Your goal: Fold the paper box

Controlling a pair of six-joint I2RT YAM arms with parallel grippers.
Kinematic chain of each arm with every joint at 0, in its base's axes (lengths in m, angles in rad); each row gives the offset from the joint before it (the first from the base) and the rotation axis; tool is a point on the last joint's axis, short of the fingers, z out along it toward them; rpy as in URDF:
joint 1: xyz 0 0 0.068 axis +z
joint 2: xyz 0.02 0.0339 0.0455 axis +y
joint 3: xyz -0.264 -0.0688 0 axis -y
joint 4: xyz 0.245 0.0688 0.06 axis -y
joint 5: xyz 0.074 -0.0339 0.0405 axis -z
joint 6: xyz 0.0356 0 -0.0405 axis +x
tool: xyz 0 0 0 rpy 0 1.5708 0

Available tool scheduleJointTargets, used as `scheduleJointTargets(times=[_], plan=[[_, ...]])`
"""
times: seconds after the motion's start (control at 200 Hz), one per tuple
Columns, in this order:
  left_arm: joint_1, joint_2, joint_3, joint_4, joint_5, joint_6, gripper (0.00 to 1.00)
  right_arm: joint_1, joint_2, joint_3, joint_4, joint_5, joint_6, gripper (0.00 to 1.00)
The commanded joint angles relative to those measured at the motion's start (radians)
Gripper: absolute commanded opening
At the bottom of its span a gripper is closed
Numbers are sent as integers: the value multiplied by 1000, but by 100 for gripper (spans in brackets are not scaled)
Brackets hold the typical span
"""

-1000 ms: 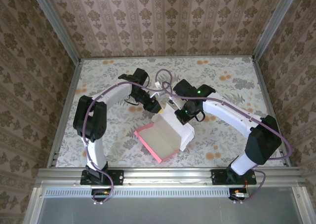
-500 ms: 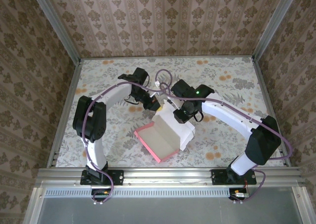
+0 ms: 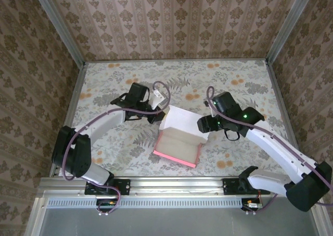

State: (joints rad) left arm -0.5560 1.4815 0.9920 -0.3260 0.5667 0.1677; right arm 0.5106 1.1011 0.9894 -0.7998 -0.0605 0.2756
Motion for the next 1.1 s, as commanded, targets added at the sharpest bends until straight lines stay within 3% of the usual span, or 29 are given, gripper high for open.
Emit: scheduleJointTargets(times=[0.0, 0.275, 0.38, 0.615, 1.095], plan=[[-4, -57, -71, 110, -66, -89, 1, -36, -38, -48, 70, -39, 75, 70], [-5, -119, -173, 150, -101, -87, 1, -64, -11, -130, 194, -179, 64, 66], [-5, -116, -181, 147, -109, -98, 1, -62, -2, -149, 212, -208, 62, 59], [-5, -133, -190, 152, -162, -143, 1, -32, 6, -180, 180, -167, 78, 48], [-39, -199, -214, 147, -189, -172, 1, 35, 46, -186, 238, -80, 96, 36]])
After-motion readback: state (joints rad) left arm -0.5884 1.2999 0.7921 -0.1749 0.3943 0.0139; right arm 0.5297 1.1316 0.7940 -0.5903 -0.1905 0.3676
